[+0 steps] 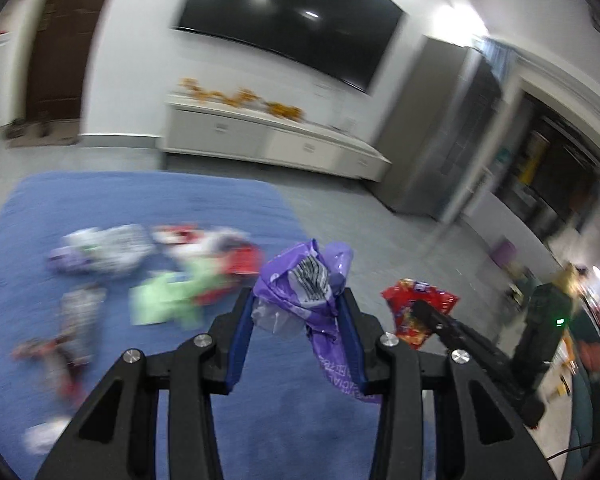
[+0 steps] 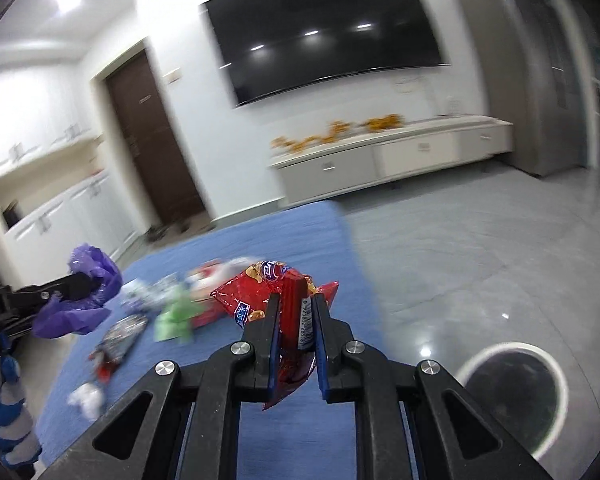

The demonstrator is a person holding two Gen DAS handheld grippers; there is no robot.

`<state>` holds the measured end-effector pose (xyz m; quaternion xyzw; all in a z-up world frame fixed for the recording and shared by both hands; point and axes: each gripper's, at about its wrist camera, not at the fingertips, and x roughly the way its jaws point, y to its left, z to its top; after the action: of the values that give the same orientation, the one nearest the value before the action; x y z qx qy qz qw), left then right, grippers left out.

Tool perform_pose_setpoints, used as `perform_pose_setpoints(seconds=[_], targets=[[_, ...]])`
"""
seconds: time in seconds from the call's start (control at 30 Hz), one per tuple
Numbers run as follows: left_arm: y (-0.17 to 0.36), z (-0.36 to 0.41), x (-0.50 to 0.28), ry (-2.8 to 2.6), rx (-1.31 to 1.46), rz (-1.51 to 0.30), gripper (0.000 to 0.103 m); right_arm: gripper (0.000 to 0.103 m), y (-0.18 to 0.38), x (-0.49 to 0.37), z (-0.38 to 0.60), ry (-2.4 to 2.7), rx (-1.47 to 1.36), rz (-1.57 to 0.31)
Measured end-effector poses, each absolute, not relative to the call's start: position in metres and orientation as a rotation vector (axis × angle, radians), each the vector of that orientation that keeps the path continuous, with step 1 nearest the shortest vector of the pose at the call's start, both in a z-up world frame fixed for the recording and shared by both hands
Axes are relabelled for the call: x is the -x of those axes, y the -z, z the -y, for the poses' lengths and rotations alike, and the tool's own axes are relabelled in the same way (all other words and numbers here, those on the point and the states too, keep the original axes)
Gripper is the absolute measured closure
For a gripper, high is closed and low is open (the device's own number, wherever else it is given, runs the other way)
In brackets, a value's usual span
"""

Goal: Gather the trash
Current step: 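Carry both bags to the trash bin and open both tools over it, then move both tools back over the rug toward the remaining wrappers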

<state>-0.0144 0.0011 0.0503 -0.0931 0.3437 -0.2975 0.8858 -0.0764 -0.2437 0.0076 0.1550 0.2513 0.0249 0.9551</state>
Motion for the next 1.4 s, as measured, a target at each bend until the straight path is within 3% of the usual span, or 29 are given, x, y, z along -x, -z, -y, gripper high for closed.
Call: perform_pose_setpoints(seconds=[0.47, 0.63, 0.7, 0.77, 1.03, 1.4], targets=[[0.016, 0.267, -0.01, 0.957, -0.049, -0.934, 0.063, 0.089, 0.094, 0.117, 0.44, 0.379, -0.577, -0.617], [0.049, 0.318, -0.033, 1.017, -0.031, -1.035, 0.054, 0.085, 0.123, 0.113, 0.466, 0.443, -0.608, -0.675], [0.057, 0.331, -0.035, 1.032, -0.026, -1.061, 0.046, 0.075, 0.129, 0.113, 0.469, 0.461, -0.616, -0.688], [0.063, 0.338, -0.037, 1.042, -0.022, -1.077, 0.042, 0.063, 0.133, 0.112, 0.472, 0.48, -0.62, -0.698], [0.067, 0.337, -0.034, 1.038, -0.017, -1.086, 0.041, 0.062, 0.129, 0.119, 0.475, 0.539, -0.619, -0.705], [-0.001, 0.263, -0.015, 0.91, 0.101, -0.827, 0.041, 0.061, 0.057, 0.131, 0.444, 0.525, -0.535, -0.568]])
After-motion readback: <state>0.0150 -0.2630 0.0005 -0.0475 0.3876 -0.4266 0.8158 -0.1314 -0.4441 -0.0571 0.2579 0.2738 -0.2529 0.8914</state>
